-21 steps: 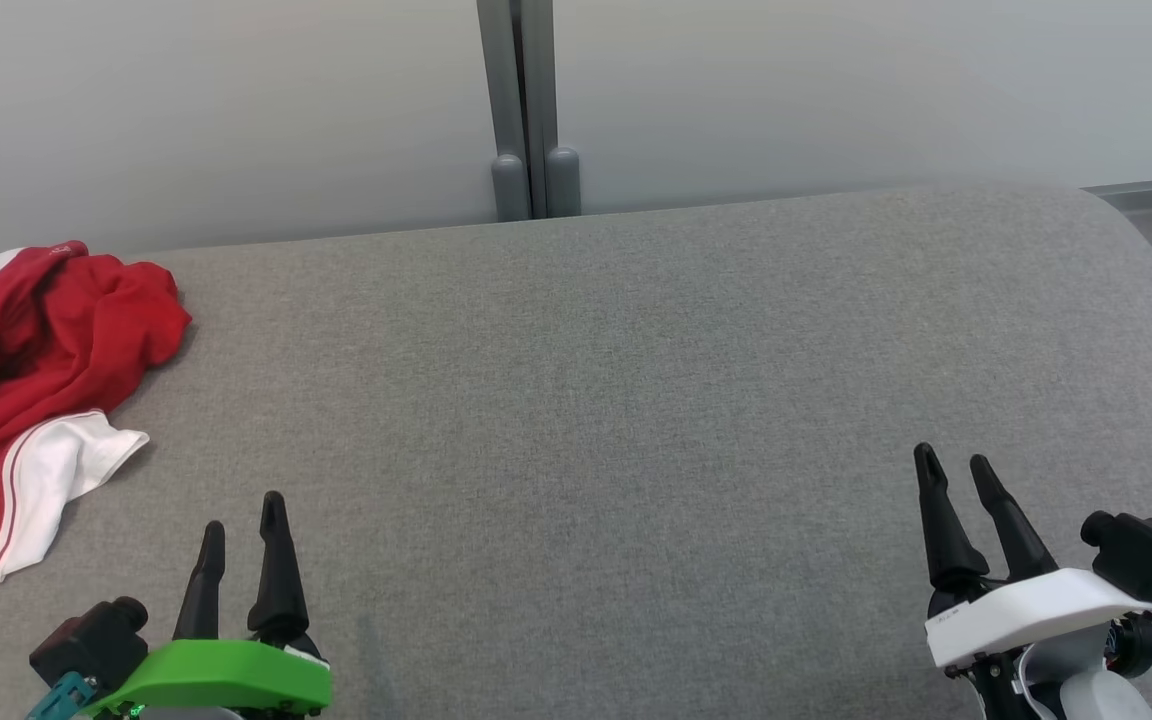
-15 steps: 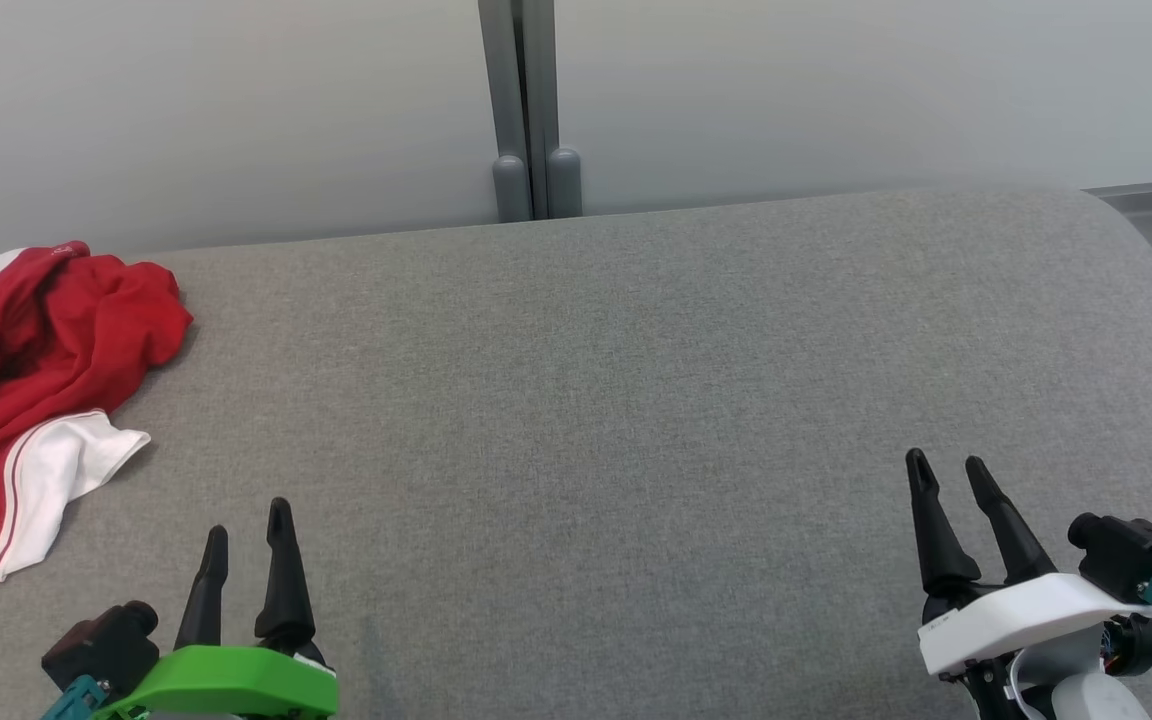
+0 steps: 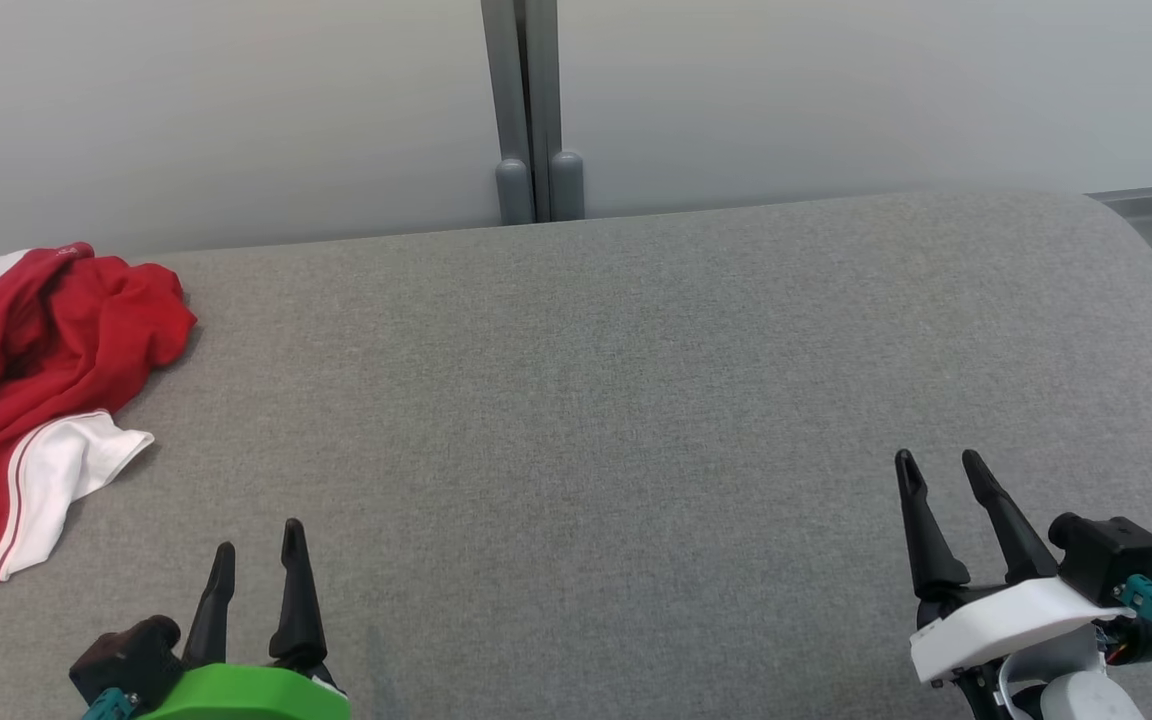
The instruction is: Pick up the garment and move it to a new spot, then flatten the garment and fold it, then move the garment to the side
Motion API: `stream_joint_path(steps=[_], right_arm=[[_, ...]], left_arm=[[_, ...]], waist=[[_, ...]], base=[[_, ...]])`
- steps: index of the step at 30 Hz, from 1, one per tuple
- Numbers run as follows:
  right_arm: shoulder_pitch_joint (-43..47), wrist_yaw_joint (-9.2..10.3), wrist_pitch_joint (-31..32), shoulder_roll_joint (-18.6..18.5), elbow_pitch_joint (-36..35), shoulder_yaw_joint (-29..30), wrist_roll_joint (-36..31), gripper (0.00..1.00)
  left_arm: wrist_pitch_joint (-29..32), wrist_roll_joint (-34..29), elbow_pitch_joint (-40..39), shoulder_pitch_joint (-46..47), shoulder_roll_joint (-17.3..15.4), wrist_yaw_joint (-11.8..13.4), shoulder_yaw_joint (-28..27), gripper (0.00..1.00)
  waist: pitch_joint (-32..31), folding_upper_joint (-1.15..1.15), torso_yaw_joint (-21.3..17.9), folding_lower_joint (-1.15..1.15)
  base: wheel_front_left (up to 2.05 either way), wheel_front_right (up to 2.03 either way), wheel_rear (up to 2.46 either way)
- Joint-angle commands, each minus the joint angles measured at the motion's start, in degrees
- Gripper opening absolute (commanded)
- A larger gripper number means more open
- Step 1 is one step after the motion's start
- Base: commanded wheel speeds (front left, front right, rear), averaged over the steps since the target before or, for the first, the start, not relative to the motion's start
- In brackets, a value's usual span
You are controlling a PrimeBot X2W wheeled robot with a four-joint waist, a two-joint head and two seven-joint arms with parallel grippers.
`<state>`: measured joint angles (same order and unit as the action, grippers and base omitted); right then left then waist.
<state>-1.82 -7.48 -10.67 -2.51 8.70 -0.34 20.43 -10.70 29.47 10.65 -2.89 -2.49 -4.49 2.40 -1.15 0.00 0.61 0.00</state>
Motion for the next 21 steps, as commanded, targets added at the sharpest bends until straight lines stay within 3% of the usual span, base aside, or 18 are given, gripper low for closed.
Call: stream_joint_path(steps=[1, 21], right_arm=[[0.2, -0.01, -0.6, -0.3, -0.6, 0.0, -1.7, 1.0], [0.7, -0.02, -2.9, -0.4, -1.0, -0.9, -11.3, 1.0]], left_arm=[[-0.6, -1.4, -0.2, -0.3, -0.4, -0.2, 0.2, 1.0], [-2.9, -8.9, 1.2, -1.1, -0.5, -0.5, 1.1, 1.0]], waist=[[0.0, 0.0, 0.0, 0.0], [-0.2, 0.0, 0.2, 0.0]], base=[[0.0, 0.0, 0.0], [0.0, 0.0, 0.0]])
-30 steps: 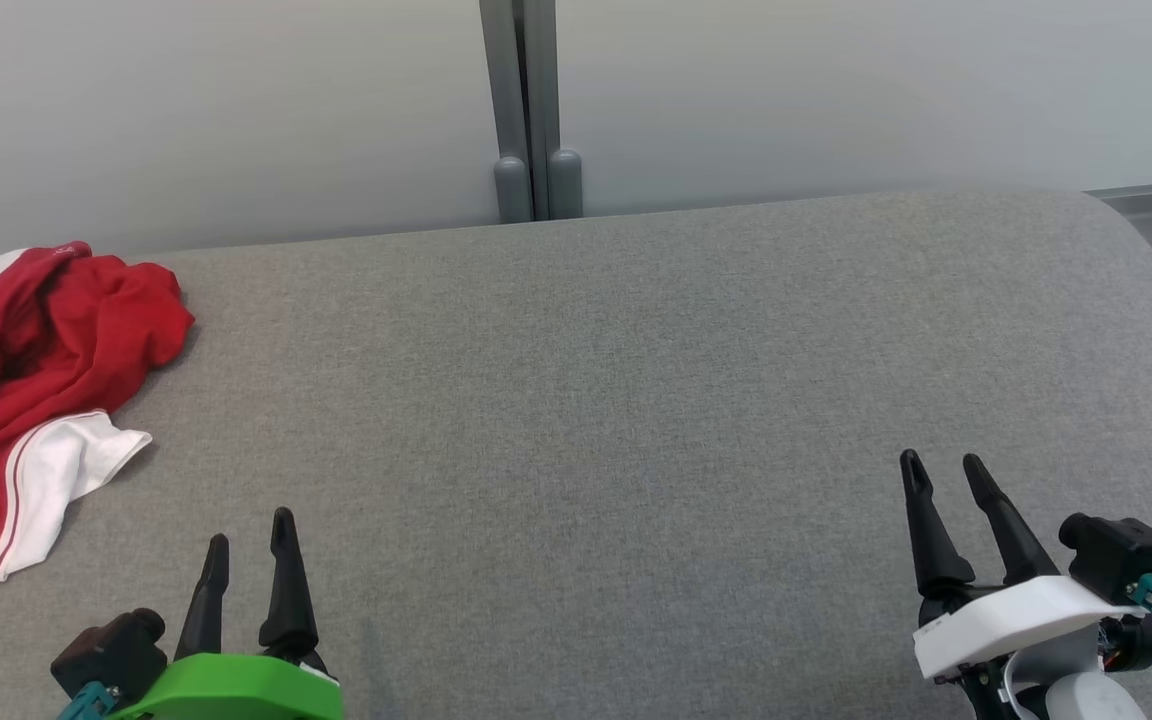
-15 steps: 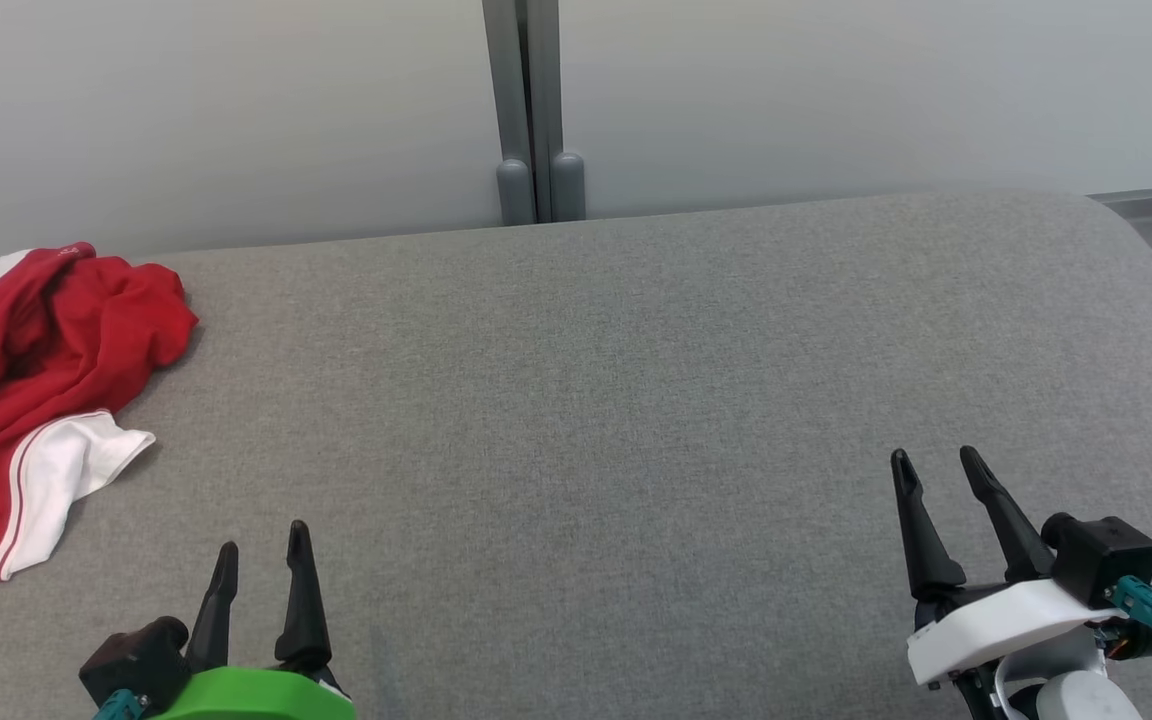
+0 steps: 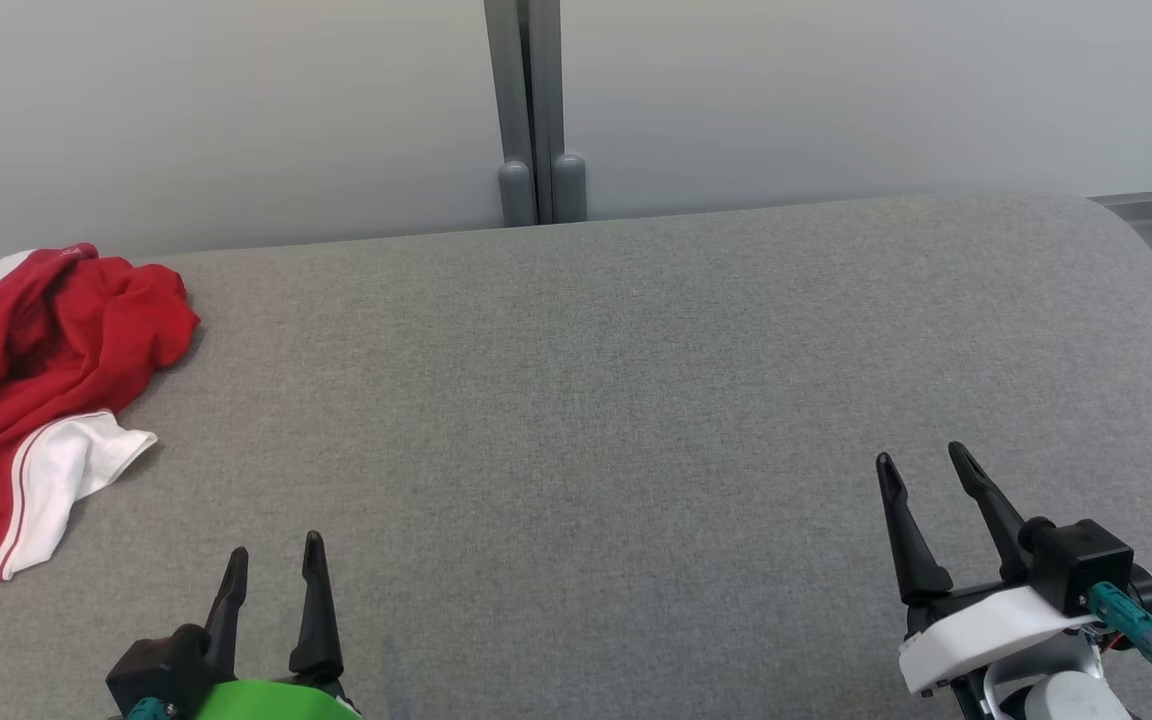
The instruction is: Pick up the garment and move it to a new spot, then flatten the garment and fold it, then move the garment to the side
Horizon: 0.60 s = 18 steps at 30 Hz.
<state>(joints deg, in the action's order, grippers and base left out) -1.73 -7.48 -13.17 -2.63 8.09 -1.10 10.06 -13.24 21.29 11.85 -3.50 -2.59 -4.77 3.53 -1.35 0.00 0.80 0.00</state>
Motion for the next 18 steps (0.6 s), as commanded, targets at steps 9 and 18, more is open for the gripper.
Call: stream_joint_path(steps=[9, 18], right_arm=[[0.8, -0.02, -1.4, -0.4, 0.1, -0.4, -4.7, 1.0], [0.9, -0.01, -2.1, -0.4, 0.7, -0.5, -7.6, 1.0]], left_arm=[[-1.3, -3.5, 0.6, -1.0, -0.5, -0.3, 0.5, 1.0], [-2.0, -5.3, 1.9, -1.3, -0.5, 0.0, 0.7, 1.0]], waist=[[-0.1, 0.0, 0.1, 0.0], [-0.4, 0.0, 0.2, 0.0]], base=[[0.0, 0.0, 0.0], [0.0, 0.0, 0.0]])
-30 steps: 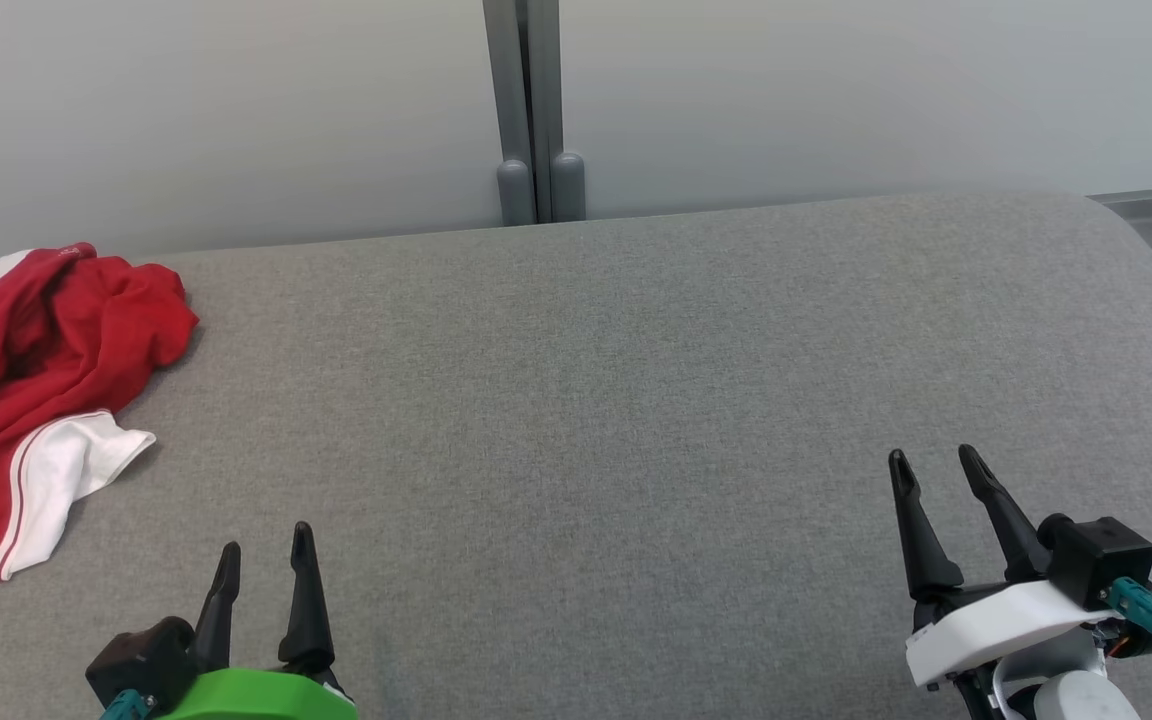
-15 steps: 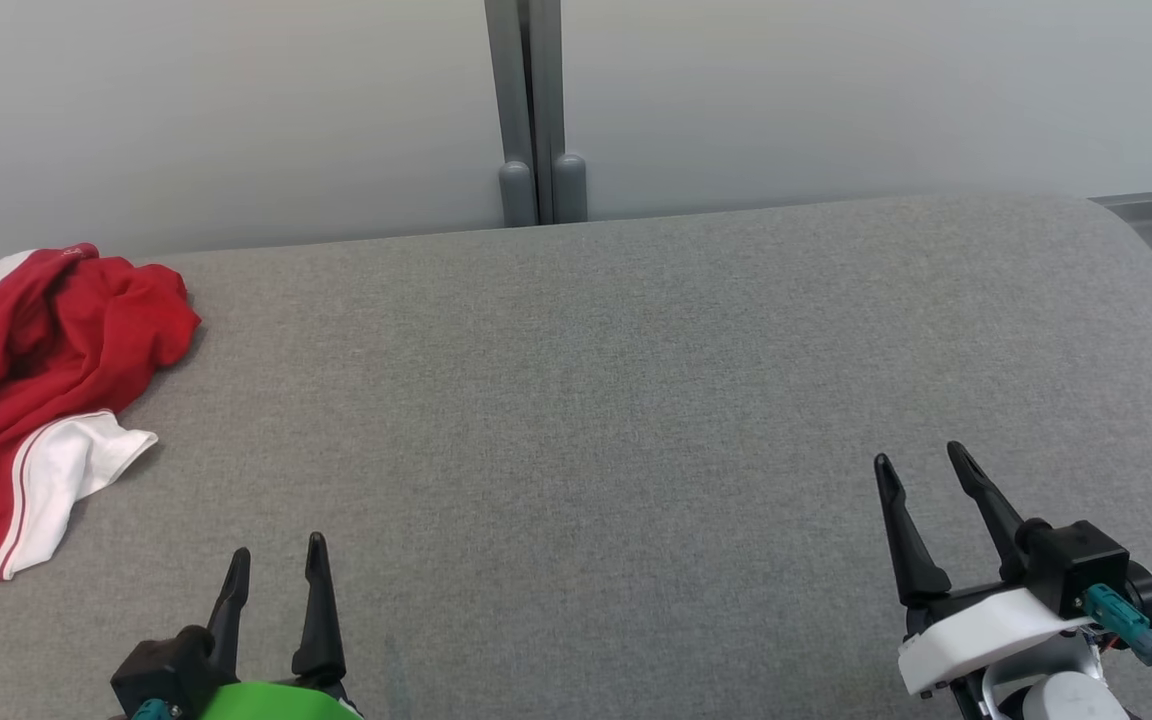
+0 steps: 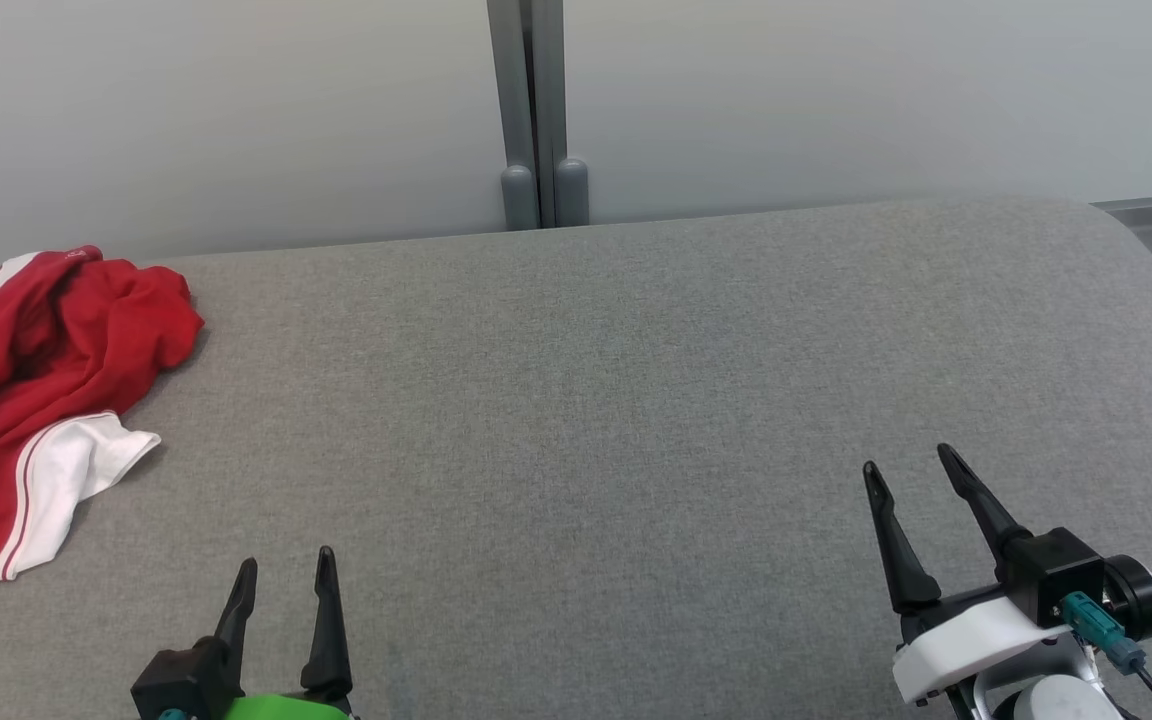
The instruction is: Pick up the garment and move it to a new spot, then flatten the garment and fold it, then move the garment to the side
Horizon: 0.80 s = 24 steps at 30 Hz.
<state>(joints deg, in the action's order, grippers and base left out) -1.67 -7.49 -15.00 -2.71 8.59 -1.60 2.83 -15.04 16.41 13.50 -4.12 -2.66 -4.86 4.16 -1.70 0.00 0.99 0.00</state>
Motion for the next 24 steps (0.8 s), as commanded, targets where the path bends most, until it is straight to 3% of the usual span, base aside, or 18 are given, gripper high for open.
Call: stream_joint_path(steps=[1, 24], right_arm=[[0.9, 0.0, -0.3, -0.3, 0.2, 0.0, -0.3, 1.0], [0.9, 0.0, -0.3, -0.3, 0.7, 0.5, -0.1, 1.0]], left_arm=[[-0.2, -0.2, 0.4, -0.7, -0.4, 0.1, 0.0, 1.0], [-0.1, 1.4, 2.0, 0.1, -0.4, -0.1, -0.2, 1.0]], waist=[[0.0, 0.0, 0.0, 0.0], [0.1, 0.0, 0.6, 0.0]], base=[[0.0, 0.0, 0.0], [0.0, 0.0, 0.0]])
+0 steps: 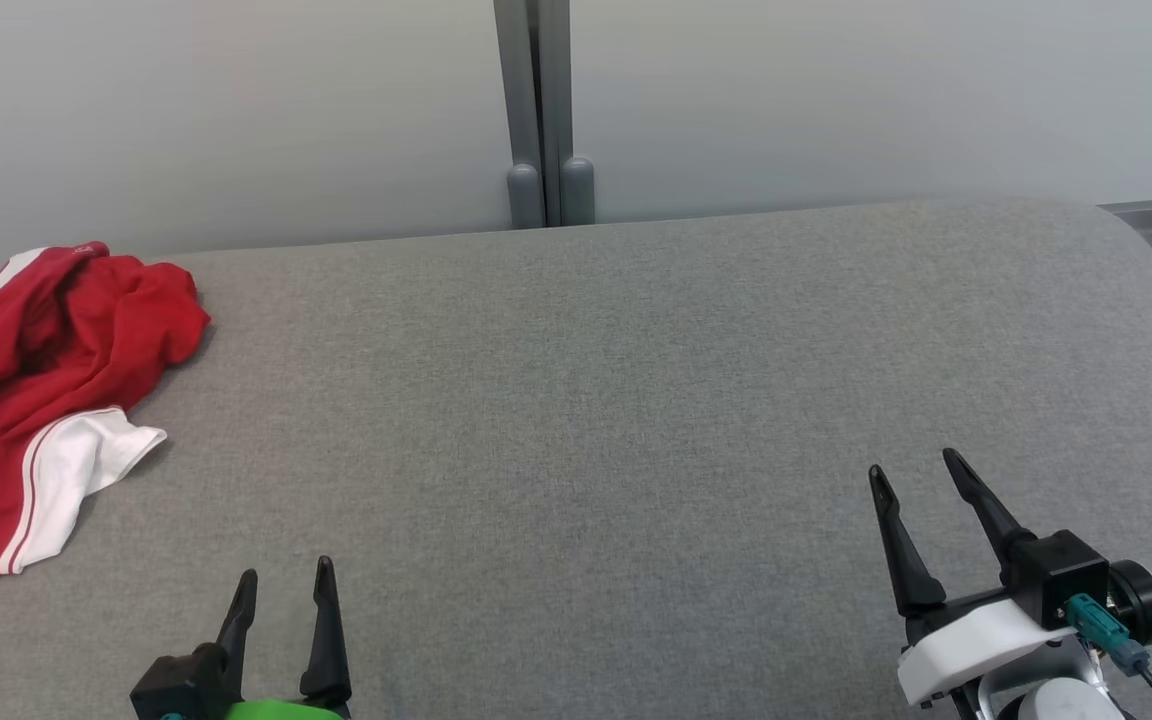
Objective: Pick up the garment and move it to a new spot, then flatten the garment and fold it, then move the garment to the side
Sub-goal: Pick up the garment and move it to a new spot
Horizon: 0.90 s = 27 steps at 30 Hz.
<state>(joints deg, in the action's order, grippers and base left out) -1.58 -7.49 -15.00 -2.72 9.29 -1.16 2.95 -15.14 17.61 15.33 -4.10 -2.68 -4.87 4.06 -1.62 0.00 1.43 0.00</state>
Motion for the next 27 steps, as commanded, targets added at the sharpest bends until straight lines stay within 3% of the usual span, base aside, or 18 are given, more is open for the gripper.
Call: stream_joint_path(steps=[1, 7, 21, 27], right_arm=[[1.0, 0.0, -0.3, -0.3, -0.1, 0.2, -0.4, 1.0], [1.3, 0.0, -0.3, -0.3, -0.3, 0.9, -0.5, 1.0], [1.1, 0.01, -0.3, -0.3, -0.1, 0.5, 0.5, 1.0], [1.0, 0.01, -0.3, -0.3, 0.2, -0.1, 0.5, 1.0]], left_arm=[[0.0, 0.1, 0.2, 0.3, -0.4, -0.1, 0.0, 1.0], [0.0, -0.2, -0.3, 1.2, -0.4, -0.1, 0.0, 1.0], [0.0, 0.0, -1.0, 1.1, -0.4, -0.2, -0.9, 1.0], [0.0, 0.3, -1.4, 1.0, -0.3, -0.4, -1.8, 1.0]], waist=[[0.1, 0.0, 0.5, 0.0], [0.0, 0.0, 4.3, 0.0], [-0.1, 0.0, 19.7, 0.0], [-0.2, 0.0, 23.4, 0.0]], base=[[0.0, 0.0, 0.0], [0.0, 0.0, 0.0], [0.0, 0.0, 0.0], [0.0, 0.0, 0.0]])
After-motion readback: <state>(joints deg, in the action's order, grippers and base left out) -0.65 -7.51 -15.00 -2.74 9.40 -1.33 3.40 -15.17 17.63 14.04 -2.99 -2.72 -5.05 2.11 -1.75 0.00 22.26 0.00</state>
